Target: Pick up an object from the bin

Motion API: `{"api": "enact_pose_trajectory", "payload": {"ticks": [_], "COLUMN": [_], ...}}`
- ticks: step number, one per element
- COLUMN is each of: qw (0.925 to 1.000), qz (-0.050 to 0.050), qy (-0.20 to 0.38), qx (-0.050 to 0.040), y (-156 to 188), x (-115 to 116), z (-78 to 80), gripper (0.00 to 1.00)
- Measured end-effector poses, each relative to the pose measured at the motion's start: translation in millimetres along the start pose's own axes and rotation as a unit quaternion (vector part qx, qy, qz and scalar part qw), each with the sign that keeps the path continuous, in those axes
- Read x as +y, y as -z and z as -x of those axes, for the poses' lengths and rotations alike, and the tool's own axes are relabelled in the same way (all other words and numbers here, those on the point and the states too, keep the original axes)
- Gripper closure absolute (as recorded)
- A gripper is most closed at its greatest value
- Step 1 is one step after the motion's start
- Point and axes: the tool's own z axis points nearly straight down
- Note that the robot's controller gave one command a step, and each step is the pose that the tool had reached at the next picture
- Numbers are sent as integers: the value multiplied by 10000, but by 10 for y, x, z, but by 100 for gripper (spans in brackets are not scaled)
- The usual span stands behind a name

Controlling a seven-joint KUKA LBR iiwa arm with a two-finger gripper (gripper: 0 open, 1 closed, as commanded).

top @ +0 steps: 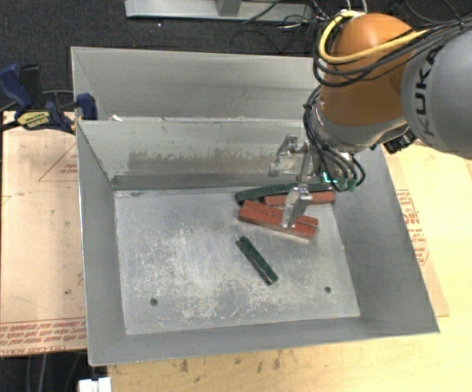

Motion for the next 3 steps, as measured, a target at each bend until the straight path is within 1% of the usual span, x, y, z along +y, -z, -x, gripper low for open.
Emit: {"api": "enact_pose_trajectory", "payload": {"ticks": [1,2,3], "qw": [10000,9997,9994], "qz": [0,-2,0], "qy": [0,227,349], "qx": [-38,-76,-31], "y": [44,-484,-946], "x": [0,-168,-369], "z": [15,116,37], "gripper": [0,0,0]}}
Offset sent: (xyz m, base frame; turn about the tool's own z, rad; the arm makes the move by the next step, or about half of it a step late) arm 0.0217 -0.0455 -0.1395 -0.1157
